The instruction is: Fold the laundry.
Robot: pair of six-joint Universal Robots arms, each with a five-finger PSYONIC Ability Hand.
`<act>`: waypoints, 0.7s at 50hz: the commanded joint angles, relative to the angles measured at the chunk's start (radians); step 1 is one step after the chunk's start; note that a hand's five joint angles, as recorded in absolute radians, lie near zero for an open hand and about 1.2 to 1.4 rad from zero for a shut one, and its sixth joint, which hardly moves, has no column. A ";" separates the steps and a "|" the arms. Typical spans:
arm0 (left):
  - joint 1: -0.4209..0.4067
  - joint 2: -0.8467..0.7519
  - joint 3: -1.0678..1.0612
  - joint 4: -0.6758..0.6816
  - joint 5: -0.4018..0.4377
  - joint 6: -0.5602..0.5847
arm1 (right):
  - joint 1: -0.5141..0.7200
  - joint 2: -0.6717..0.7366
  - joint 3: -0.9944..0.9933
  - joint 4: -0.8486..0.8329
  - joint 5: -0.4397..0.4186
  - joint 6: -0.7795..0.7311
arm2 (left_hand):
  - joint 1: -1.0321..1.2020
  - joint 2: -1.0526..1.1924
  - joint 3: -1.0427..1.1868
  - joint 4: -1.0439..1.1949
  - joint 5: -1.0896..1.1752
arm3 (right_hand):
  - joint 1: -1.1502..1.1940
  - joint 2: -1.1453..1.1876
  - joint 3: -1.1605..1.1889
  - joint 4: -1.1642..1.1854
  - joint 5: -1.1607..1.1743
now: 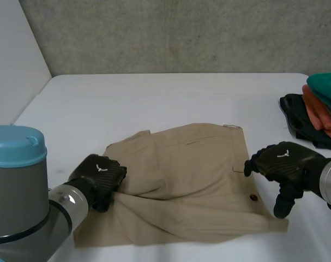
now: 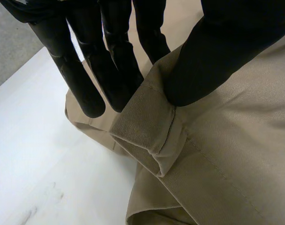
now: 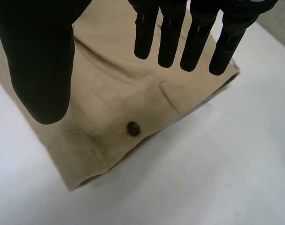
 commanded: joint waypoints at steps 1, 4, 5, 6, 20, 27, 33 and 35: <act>0.000 -0.017 0.009 0.002 0.000 -0.001 | 0.001 0.024 0.081 -0.020 -0.051 0.023 | 0.267 0.199 0.204 0.199 0.210 | -0.006 -0.002 0.012 0.028 0.049; 0.000 -0.017 0.008 0.007 -0.002 -0.003 | 0.007 0.059 0.104 -0.060 -0.057 0.021 | 0.267 0.199 0.204 0.199 0.210 | 0.012 0.015 0.030 0.046 0.067; -0.001 -0.017 0.006 0.007 -0.002 -0.003 | 0.020 0.088 0.113 -0.093 -0.051 0.021 | 0.267 0.199 0.204 0.199 0.210 | 0.015 0.018 0.033 0.049 0.070; 0.000 -0.016 0.006 0.007 -0.002 -0.003 | 0.027 0.105 0.114 -0.110 -0.048 0.021 | 0.267 0.199 0.204 0.199 0.210 | 0.018 0.021 0.035 0.052 0.073; 0.011 -0.017 -0.006 0.004 -0.002 -0.001 | 0.083 0.217 0.099 -0.215 0.037 0.011 | 0.267 0.199 0.204 0.199 0.210 | 0.941 0.945 0.959 0.975 0.996; 0.017 -0.122 0.082 0.016 0.003 0.011 | 0.129 0.256 -0.028 -0.363 0.144 -0.018 | 0.267 0.199 0.204 0.199 0.210 | 0.945 0.948 0.962 0.979 0.999; 0.075 -0.215 0.398 0.066 0.000 0.012 | 0.208 0.329 -0.252 -0.527 0.233 -0.058 | 0.267 0.199 0.204 0.199 0.210 | 0.945 0.948 0.962 0.979 0.999; 0.083 -0.226 0.533 0.152 0.000 0.012 | 0.227 0.364 -0.371 -0.601 0.259 -0.063 | 0.267 0.199 0.204 0.199 0.210 | 0.945 0.948 0.962 0.979 0.999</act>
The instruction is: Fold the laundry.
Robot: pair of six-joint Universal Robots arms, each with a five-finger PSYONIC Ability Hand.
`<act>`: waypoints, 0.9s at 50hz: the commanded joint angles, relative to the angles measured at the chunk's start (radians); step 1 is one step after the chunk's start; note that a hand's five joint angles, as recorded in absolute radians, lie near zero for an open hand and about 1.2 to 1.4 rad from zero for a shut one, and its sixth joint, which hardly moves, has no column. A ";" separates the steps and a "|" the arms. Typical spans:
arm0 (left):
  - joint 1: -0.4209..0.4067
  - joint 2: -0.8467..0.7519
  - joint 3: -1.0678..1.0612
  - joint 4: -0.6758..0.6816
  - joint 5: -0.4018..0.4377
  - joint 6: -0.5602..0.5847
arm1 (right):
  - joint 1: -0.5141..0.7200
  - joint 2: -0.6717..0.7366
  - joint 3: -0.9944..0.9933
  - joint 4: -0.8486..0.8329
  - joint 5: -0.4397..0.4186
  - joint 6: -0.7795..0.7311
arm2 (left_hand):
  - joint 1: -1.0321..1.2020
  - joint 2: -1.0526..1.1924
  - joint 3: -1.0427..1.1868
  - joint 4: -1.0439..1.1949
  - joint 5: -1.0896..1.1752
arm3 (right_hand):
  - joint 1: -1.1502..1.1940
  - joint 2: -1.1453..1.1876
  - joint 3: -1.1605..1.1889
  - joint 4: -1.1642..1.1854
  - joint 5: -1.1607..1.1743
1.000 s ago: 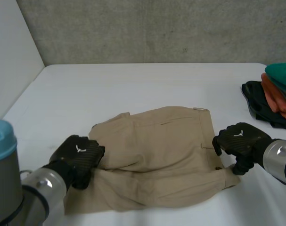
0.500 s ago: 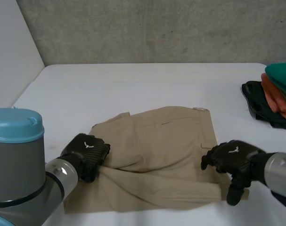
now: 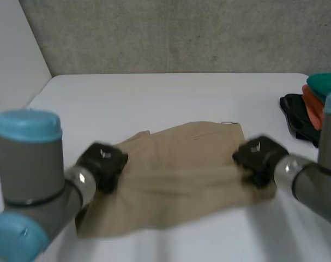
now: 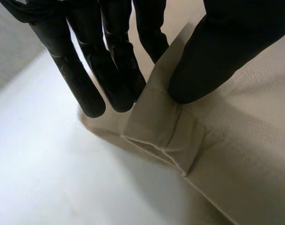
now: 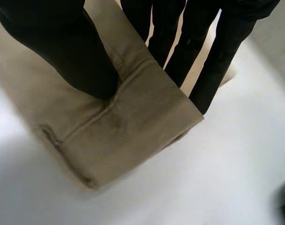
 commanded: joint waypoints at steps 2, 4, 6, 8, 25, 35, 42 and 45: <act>0.045 -0.068 0.418 0.205 -0.004 0.003 | 0.075 0.102 -0.351 -0.253 0.095 -0.031 | 0.267 0.199 0.204 0.199 0.210 | 0.284 0.220 0.215 0.201 0.244; 0.048 -0.061 0.510 0.347 -0.025 0.000 | 0.075 0.119 -0.426 -0.384 0.087 -0.034 | 0.267 0.199 0.204 0.199 0.210 | 0.284 0.220 0.215 0.201 0.244; 0.049 -0.053 0.550 0.441 -0.045 0.001 | 0.073 0.122 -0.461 -0.499 0.076 -0.036 | 0.267 0.199 0.204 0.199 0.210 | 0.284 0.220 0.215 0.201 0.244; 0.051 -0.048 0.571 0.576 -0.071 0.001 | 0.070 0.118 -0.472 -0.683 0.063 -0.038 | 0.267 0.199 0.204 0.199 0.210 | 0.284 0.220 0.215 0.201 0.244; 0.060 -0.033 0.304 0.744 -0.070 -0.003 | 0.078 0.252 -0.483 -0.826 0.076 -0.024 | 0.267 0.199 0.204 0.199 0.210 | 0.284 0.220 0.215 0.201 0.244; 0.045 -0.217 0.095 0.690 -0.047 0.003 | 0.078 0.449 -0.368 -0.628 0.046 -0.042 | 0.267 0.199 0.204 0.199 0.210 | 0.284 0.220 0.215 0.201 0.244; 0.005 -0.196 -0.038 0.508 -0.053 0.003 | 0.085 0.421 -0.275 -0.465 0.063 -0.080 | 0.267 0.199 0.204 0.199 0.210 | 0.284 0.220 0.215 0.201 0.244; 0.010 -0.072 -0.115 0.425 -0.053 0.003 | 0.104 0.339 -0.215 -0.353 0.064 -0.087 | 0.267 0.199 0.204 0.199 0.210 | 0.284 0.220 0.215 0.201 0.244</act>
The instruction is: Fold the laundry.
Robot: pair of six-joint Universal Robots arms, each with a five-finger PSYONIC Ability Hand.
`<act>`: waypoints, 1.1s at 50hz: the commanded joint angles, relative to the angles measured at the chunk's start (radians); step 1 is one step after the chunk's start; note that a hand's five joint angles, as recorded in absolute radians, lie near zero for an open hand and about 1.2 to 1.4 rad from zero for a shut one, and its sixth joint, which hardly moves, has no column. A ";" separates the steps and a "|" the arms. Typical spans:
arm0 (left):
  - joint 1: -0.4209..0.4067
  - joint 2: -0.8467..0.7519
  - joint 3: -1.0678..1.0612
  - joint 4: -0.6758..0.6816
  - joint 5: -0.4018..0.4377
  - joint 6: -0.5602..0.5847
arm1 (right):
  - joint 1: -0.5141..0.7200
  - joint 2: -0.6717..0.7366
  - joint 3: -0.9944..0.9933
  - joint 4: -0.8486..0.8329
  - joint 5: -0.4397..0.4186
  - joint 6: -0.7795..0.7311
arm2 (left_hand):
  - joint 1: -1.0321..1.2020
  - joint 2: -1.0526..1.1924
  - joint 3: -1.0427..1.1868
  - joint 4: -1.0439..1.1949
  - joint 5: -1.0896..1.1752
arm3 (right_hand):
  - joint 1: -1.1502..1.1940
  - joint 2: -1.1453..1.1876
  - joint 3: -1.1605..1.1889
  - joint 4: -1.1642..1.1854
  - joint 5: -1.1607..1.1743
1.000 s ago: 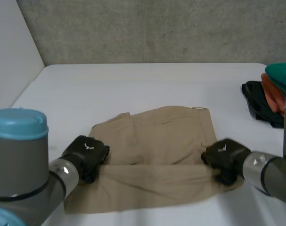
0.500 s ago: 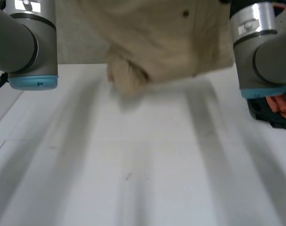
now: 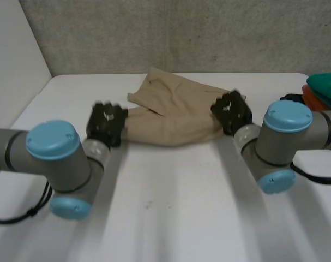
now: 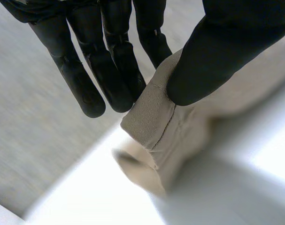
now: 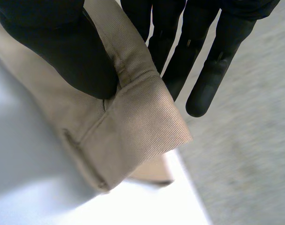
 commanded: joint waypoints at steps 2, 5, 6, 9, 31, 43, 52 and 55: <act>-0.011 0.233 -0.187 -0.225 -0.007 0.002 | 0.034 -0.166 0.142 0.281 0.014 -0.019 | 0.267 0.198 0.204 0.195 0.210 | 0.284 0.220 0.208 0.200 0.238; -0.018 0.345 -0.255 -0.317 -0.007 0.024 | 0.040 -0.226 0.183 0.399 0.020 -0.017 | 0.267 0.198 0.204 0.195 0.210 | 0.284 0.220 0.208 0.200 0.238; -0.018 0.376 -0.272 -0.344 -0.007 0.033 | 0.038 -0.234 0.192 0.422 0.025 -0.017 | 0.267 0.198 0.204 0.195 0.210 | 0.284 0.220 0.208 0.200 0.238; -0.028 0.468 -0.332 -0.462 -0.005 0.076 | 0.032 -0.270 0.235 0.502 0.058 -0.016 | 0.267 0.198 0.204 0.195 0.210 | 0.284 0.220 0.208 0.200 0.238; -0.081 0.615 -0.318 -0.501 0.004 0.141 | 0.023 -0.499 0.556 0.565 0.092 -0.079 | -0.901 -0.970 -0.965 -0.973 -0.958 | 0.284 0.220 0.208 0.200 0.238; 0.078 0.250 -0.153 -0.197 0.272 0.136 | 0.025 -0.499 0.630 0.436 0.092 -0.053 | -0.663 -0.732 -0.727 -0.735 -0.720 | 0.284 0.220 0.208 0.200 0.238; 0.124 -0.084 0.093 -0.203 0.305 0.142 | 0.015 -0.498 0.639 0.400 0.086 0.001 | -0.470 -0.539 -0.533 -0.542 -0.526 | 0.284 0.220 0.208 0.200 0.238; 0.127 -0.144 0.146 -0.203 0.312 0.141 | 0.005 -0.498 0.642 0.398 0.072 0.003 | -0.449 -0.518 -0.512 -0.521 -0.506 | 0.284 0.220 0.208 0.200 0.238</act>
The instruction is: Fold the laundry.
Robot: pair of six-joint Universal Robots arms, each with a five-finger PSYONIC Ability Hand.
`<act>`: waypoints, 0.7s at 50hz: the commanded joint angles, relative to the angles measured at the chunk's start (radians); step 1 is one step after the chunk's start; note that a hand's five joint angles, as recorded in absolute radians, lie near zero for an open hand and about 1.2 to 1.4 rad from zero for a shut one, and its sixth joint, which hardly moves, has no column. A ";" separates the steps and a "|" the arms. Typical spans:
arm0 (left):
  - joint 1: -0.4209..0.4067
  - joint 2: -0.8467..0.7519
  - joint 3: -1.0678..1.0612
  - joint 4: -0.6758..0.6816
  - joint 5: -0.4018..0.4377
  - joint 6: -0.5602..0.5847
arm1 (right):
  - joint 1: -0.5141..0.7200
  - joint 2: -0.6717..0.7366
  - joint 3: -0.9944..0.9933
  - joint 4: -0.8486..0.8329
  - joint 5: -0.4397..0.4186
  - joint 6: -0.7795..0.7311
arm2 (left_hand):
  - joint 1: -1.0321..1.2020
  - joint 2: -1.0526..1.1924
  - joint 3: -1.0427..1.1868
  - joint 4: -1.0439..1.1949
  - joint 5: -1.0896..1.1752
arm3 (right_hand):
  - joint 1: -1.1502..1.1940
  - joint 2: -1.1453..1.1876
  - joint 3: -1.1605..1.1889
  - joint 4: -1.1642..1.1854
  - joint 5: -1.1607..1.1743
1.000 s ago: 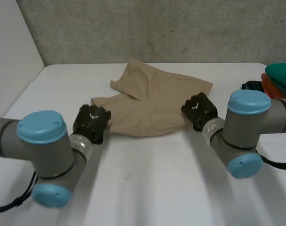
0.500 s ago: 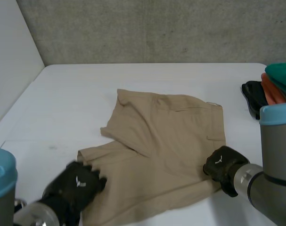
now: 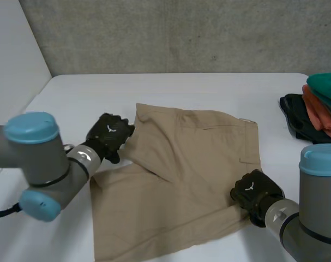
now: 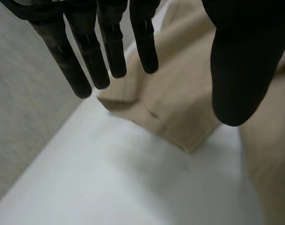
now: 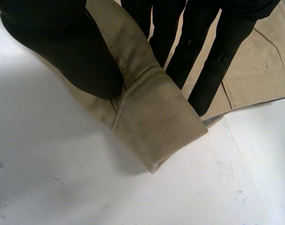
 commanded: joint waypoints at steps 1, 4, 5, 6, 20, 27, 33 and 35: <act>0.016 -0.206 0.179 -0.012 0.012 -0.002 | -0.021 0.000 0.007 -0.009 -0.022 0.020 | 0.187 0.187 0.189 0.186 0.185 | 0.284 0.220 0.206 0.200 0.219; 0.019 -0.234 0.208 -0.016 0.028 -0.005 | -0.031 0.000 0.013 -0.016 -0.027 0.020 | 0.306 0.306 0.308 0.306 0.305 | 0.284 0.220 0.206 0.200 0.219; 0.019 -0.237 0.213 -0.016 0.032 -0.006 | -0.033 0.000 0.014 -0.017 -0.027 0.020 | 0.409 0.409 0.411 0.408 0.407 | 0.284 0.220 0.206 0.200 0.219; 0.019 -0.239 0.216 -0.017 0.032 -0.008 | -0.036 0.000 0.016 -0.022 -0.027 0.021 | 0.544 0.544 0.546 0.543 0.542 | 0.284 0.220 0.206 0.200 0.219; 0.002 -0.181 0.173 -0.017 -0.283 -0.015 | -0.036 -0.011 0.016 -0.037 -0.025 0.021 | 0.903 0.903 0.905 0.902 0.901 | 0.284 0.220 0.206 0.200 0.219; -0.024 -0.138 0.121 -0.017 -0.360 0.017 | -0.036 -0.011 0.010 -0.034 -0.027 0.058 | 0.903 0.903 0.905 0.902 0.901 | 0.284 0.220 0.206 0.200 0.219; -0.050 -0.131 0.110 -0.006 -0.367 0.017 | -0.036 -0.014 0.008 -0.029 -0.028 0.098 | 0.903 0.903 0.905 0.902 0.901 | 0.284 0.220 0.206 0.200 0.219; -0.050 -0.122 0.113 -0.006 -0.370 0.012 | -0.036 -0.014 0.008 -0.026 -0.024 0.101 | 0.903 0.903 0.905 0.902 0.901 | 0.284 0.220 0.206 0.200 0.219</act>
